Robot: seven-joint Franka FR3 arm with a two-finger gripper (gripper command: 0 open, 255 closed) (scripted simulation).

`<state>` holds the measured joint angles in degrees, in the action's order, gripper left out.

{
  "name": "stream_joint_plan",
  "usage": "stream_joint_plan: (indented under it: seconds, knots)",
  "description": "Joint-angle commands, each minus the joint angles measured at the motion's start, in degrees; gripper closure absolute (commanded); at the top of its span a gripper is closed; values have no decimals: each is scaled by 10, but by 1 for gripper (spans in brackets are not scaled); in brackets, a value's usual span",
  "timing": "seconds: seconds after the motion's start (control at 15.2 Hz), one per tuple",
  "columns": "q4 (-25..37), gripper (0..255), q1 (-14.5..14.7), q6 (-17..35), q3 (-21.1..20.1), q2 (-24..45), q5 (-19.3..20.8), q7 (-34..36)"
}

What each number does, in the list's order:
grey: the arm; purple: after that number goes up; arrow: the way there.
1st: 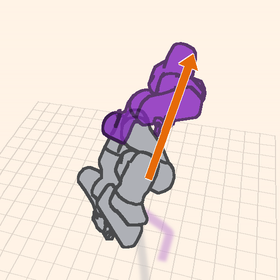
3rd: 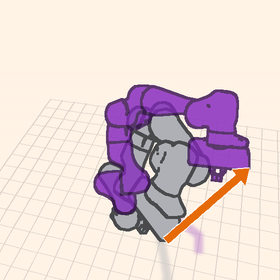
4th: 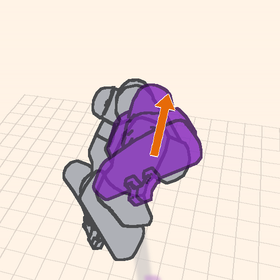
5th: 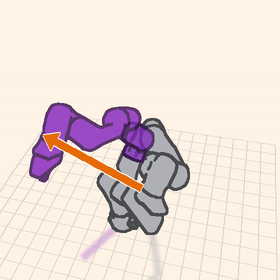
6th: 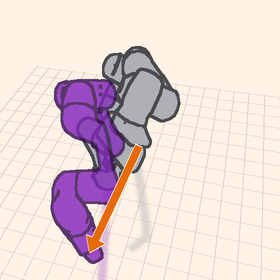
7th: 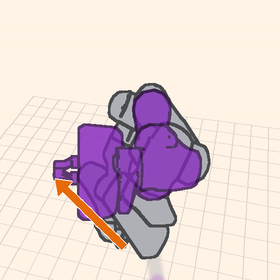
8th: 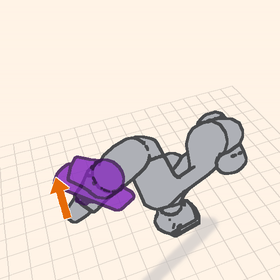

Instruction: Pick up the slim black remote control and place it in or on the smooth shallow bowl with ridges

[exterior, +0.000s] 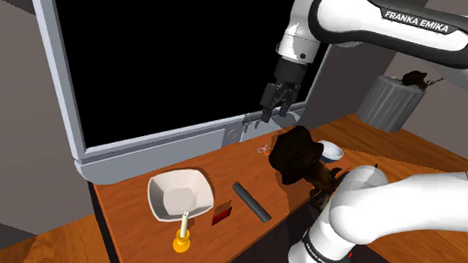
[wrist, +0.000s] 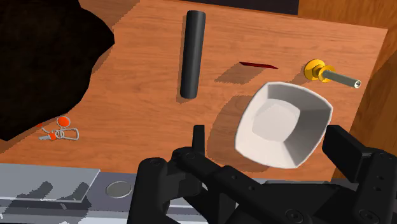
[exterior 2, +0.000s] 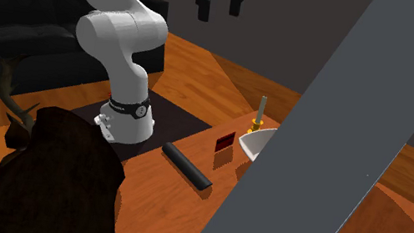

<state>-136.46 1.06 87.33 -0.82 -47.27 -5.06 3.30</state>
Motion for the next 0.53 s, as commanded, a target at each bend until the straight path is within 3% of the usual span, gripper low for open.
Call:
stream_joint_plan:
  seconds: [0.0,0.46]
  knots:
    - [0,0,0,0,0,0,0,0]
    - [-122,0,-10,105,2,12,4,-2]
